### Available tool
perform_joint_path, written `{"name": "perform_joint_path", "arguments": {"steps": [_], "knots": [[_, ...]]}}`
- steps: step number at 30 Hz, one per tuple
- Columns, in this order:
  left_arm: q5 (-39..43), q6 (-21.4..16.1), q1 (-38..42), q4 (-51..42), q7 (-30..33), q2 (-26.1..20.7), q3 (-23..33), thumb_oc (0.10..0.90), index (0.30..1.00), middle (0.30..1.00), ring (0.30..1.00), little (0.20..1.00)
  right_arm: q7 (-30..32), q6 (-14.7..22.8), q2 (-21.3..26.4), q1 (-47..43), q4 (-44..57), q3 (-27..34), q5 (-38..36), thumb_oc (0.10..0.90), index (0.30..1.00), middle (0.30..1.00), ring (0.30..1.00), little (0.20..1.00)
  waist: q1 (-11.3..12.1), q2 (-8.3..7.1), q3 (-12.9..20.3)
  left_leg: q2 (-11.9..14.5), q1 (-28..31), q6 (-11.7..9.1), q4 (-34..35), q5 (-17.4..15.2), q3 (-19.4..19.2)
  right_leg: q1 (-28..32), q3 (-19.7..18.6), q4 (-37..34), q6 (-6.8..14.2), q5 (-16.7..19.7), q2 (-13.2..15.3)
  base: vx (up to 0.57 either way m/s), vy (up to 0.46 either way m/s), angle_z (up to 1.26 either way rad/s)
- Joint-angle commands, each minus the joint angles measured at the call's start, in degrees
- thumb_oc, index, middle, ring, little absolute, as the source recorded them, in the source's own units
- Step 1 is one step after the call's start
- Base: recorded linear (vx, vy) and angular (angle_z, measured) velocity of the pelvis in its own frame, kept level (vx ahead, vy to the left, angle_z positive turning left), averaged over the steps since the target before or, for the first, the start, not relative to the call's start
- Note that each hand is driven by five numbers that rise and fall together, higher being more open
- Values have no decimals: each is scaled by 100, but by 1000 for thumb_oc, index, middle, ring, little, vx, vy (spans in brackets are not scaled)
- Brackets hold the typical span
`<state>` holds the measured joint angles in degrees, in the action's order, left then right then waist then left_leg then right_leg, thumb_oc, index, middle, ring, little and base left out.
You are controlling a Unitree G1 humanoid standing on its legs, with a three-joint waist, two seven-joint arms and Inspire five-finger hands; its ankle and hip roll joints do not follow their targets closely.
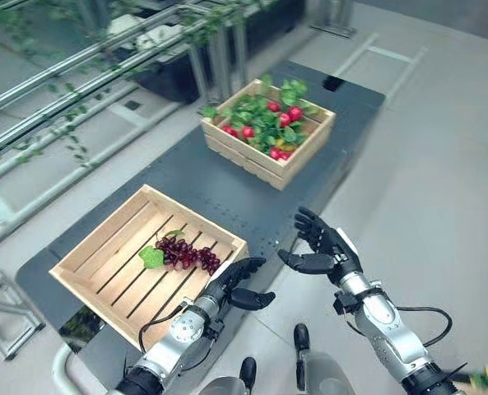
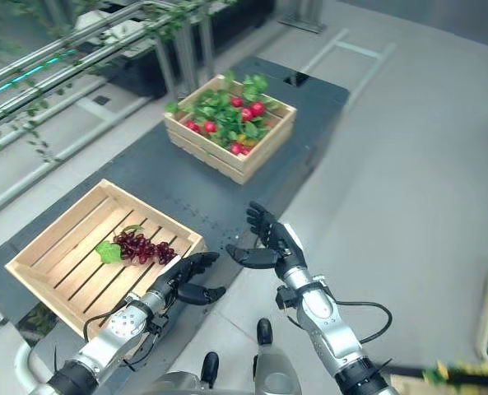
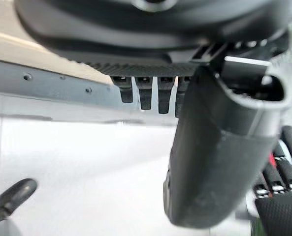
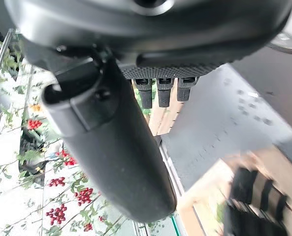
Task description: Pick up the fruits from the basket on one side to the basket on the other side
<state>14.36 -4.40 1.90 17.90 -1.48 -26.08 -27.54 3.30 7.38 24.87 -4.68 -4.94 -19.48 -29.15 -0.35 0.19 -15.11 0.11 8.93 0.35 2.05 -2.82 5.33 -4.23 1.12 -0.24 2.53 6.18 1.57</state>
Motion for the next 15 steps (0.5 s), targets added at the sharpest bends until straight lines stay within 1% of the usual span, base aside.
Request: {"name": "perform_joint_path", "arguments": {"steps": [1, 2, 4, 7, 10, 11, 12, 13, 14, 15], "knots": [[38, -639, 399, -563, -28, -5, 110, 800, 900, 900, 900, 900, 233, 724, -16, -499, 546, 340, 305, 800, 900, 900, 900, 900, 41, -168, 424, -171, -261, 256, -230, -294, -277, 320, 150, 160, 157, -460, 163, 217, -106, 19], [31, -653, 381, -536, -2, -26, 110, 800, 900, 900, 900, 900, 262, 731, 6, -507, 538, 344, 334, 800, 900, 900, 900, 900, 72, -143, 440, -156, -268, 231, -209, -267, -262, 374, 251, 197, 132, -539, 177, 137, -62, 9], [25, -668, 361, -518, 31, -37, 123, 800, 900, 900, 900, 900, 278, 728, 20, -525, 541, 346, 335, 800, 900, 900, 900, 900, 87, -129, 443, -145, -263, 221, -186, -250, -249, 390, 288, 218, 114, -580, 171, 143, -66, -5], [-162, -751, 197, -570, 261, -90, 216, 800, 900, 900, 900, 900, 385, 688, 37, -429, 711, 409, 445, 800, 900, 900, 900, 900, 107, -71, 441, -35, -236, 150, -121, -193, -245, 415, 453, 392, 44, -784, 175, 164, -66, 0], [-495, -852, 79, -661, 652, -156, 310, 800, 900, 900, 900, 900, 534, 694, 45, -320, 750, 458, 622, 800, 900, 900, 900, 900, 110, -48, 452, 83, -202, 57, -113, -174, -300, 421, 560, 441, -33, -883, 179, 131, -29, 29], [-731, -886, 65, -728, 823, -181, 349, 800, 900, 900, 900, 900, 604, 718, 75, -279, 728, 496, 675, 800, 900, 900, 900, 900, 122, -53, 447, 149, -256, -11, -181, -155, -380, 438, 619, 417, -74, -895, 197, 69, 10, 39], [-981, -913, 84, -850, 1007, -236, 382, 800, 900, 900, 900, 900, 650, 812, 118, -221, 696, 563, 665, 800, 900, 900, 900, 900, 130, -80, 414, 219, -443, -77, -421, -145, -531, 439, 709, 395, -107, -884, 250, -7, 20, 26], [-1120, -943, 167, -1018, 1074, -290, 428, 800, 900, 900, 900, 900, 680, 956, 191, -176, 695, 660, 562, 800, 900, 900, 900, 900, 122, -104, 292, 283, -797, -147, -917, -37, -792, 436, 827, 389, -151, -876, 315, -94, 12, 32], [-1173, -1009, 256, -1062, 1094, -313, 442, 800, 900, 900, 900, 900, 681, 1067, 227, -143, 699, 731, 506, 800, 900, 900, 900, 900, 91, -104, 195, 368, -1028, -204, -1240, 95, -1041, 427, 927, 419, -198, -906, 346, -225, -19, 68], [-1201, -1158, 491, -1110, 1168, -346, 422, 800, 900, 900, 900, 900, 813, 1292, 302, -116, 714, 840, 546, 800, 900, 900, 900, 900, 13, -75, -38, 590, -1491, -364, -1897, 331, -1413, 379, 1158, 559, -294, -990, 381, -300, -44, 99]]}}
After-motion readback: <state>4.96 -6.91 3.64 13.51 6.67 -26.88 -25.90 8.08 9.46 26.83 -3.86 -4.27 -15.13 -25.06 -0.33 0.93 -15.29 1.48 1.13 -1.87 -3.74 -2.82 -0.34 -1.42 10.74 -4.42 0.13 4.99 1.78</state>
